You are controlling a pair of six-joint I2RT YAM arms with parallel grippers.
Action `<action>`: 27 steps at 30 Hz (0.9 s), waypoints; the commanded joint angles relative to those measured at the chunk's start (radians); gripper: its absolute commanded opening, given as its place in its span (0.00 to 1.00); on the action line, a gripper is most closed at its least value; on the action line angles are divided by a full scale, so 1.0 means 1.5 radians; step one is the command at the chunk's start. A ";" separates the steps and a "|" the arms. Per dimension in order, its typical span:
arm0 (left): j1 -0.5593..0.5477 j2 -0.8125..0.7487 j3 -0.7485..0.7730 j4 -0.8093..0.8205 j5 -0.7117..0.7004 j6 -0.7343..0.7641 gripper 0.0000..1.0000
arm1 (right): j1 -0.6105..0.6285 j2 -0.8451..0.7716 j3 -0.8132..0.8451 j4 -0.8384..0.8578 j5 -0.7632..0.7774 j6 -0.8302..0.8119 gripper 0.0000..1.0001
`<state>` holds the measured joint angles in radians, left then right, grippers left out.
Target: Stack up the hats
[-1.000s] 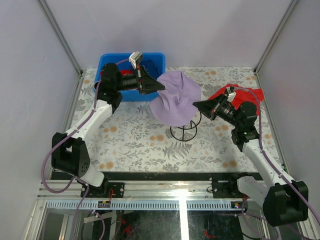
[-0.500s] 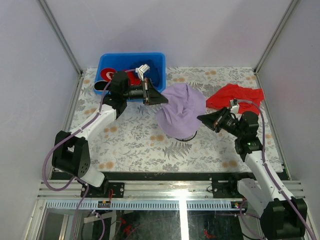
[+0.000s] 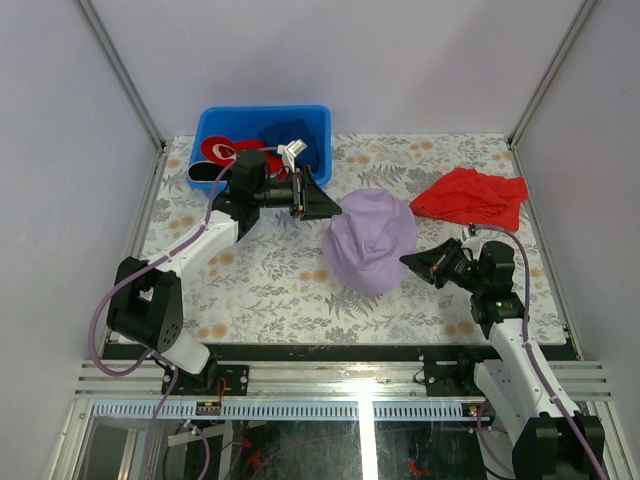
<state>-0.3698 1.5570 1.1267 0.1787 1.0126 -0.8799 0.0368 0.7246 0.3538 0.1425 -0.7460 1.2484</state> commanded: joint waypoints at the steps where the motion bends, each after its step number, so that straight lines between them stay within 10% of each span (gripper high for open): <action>1: 0.001 0.007 -0.002 0.000 -0.010 0.024 0.50 | -0.009 0.010 -0.002 -0.013 -0.009 -0.016 0.00; 13: 0.051 -0.005 -0.010 -0.026 -0.006 0.041 0.67 | -0.042 0.054 0.004 -0.035 0.013 -0.012 0.01; 21: 0.056 0.018 -0.003 -0.036 -0.006 0.041 0.68 | -0.048 0.124 0.203 -0.279 0.093 -0.229 0.57; 27: 0.061 0.023 -0.004 -0.065 -0.012 0.057 0.68 | -0.057 0.175 0.359 -0.460 0.251 -0.411 0.64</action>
<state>-0.2855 1.5841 1.1191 0.1104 1.0031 -0.8326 -0.0341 0.9508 0.7574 -0.3374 -0.5415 0.8738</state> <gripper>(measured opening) 0.677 0.626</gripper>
